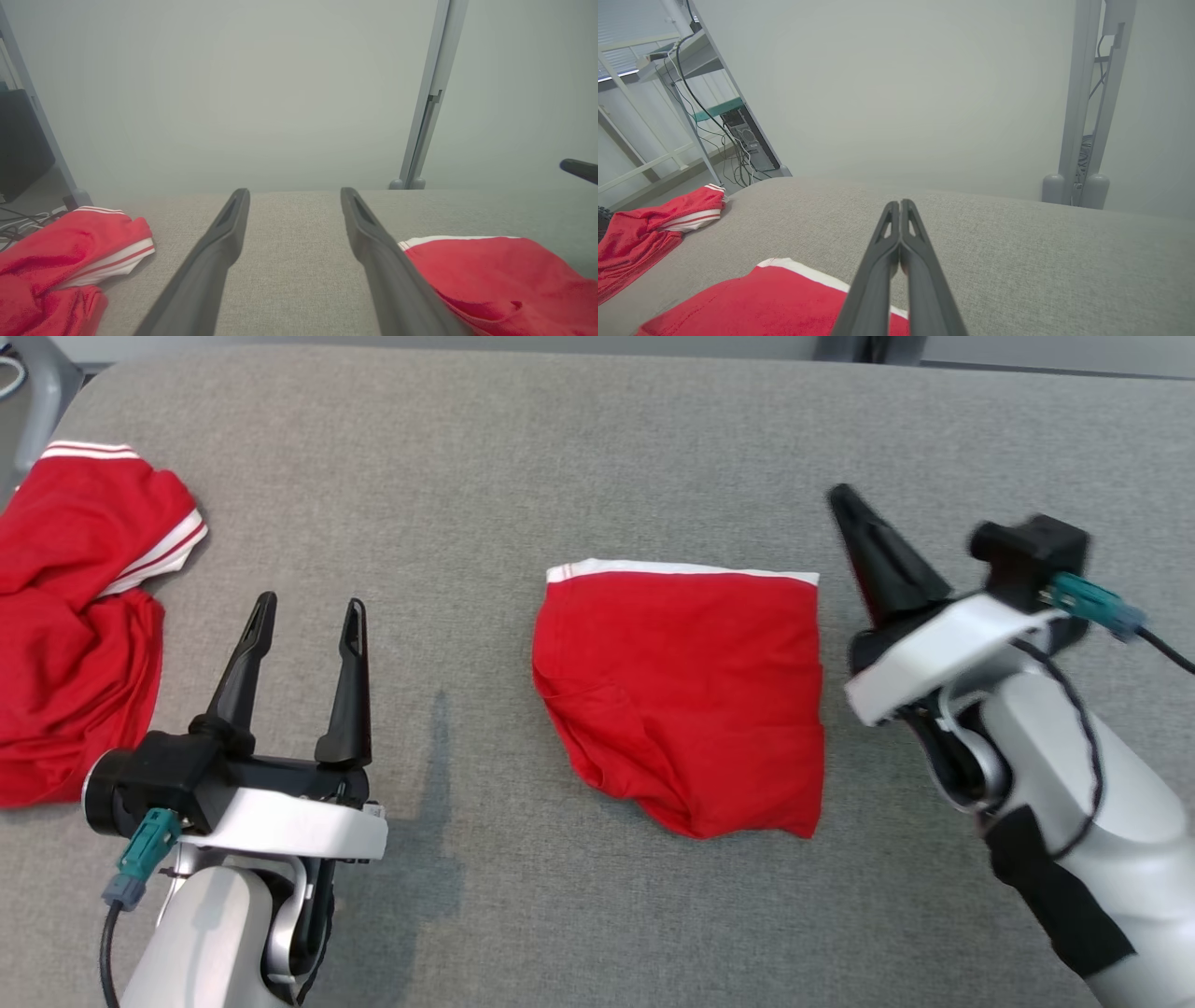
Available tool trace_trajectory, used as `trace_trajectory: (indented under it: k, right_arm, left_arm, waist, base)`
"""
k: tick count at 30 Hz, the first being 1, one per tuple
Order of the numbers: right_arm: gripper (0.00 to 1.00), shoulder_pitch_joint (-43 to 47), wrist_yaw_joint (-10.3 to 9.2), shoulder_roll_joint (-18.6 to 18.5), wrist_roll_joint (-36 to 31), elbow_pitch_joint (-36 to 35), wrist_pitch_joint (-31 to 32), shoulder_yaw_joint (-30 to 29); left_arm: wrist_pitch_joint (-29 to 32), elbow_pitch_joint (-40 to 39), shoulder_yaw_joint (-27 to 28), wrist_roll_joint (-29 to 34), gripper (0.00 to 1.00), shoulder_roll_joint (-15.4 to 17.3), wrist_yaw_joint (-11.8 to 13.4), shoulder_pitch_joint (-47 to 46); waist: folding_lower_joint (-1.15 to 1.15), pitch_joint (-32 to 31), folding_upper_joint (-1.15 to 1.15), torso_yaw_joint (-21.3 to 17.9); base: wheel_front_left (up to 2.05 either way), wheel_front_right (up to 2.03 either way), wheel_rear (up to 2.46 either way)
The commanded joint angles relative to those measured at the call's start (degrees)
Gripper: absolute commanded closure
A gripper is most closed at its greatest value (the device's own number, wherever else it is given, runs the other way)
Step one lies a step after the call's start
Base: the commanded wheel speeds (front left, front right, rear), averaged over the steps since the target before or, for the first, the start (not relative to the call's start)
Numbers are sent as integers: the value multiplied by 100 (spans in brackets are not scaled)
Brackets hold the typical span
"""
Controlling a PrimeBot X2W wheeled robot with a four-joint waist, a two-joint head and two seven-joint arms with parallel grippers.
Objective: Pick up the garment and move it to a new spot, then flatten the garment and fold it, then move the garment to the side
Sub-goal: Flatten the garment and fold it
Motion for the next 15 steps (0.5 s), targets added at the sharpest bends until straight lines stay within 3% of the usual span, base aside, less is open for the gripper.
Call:
trace_trajectory:
  k: [1,4,6,7,15]
  right_arm:
    - [100,342,1,-122,-215,-243,-55,-443]
    - [96,997,1,-126,-611,-794,-52,-1335]
    - [40,1466,1,-64,-906,-1208,-53,-1883]
    - [0,1684,1,-25,-1067,-1405,-52,-2133]
    - [0,3097,1,435,-1969,-2901,322,-3404]
  left_arm:
    - [-10,-58,39,22,0,77,41,55]
    - [33,-115,62,20,0,123,65,122]
    - [56,-169,75,11,0,162,96,183]
    - [76,-189,85,5,0,185,99,216]
    - [200,-395,112,-20,0,307,170,397]
  waist:
    - [0,-101,0,-124]
    - [0,-170,0,-222]
    - [0,-214,0,-285]
    - [0,-241,0,-318]
    - [0,-398,0,-527]
  base:
    - [0,0,0]
    - [0,0,0]
    - [0,0,0]
    - [0,0,0]
    - [0,0,0]
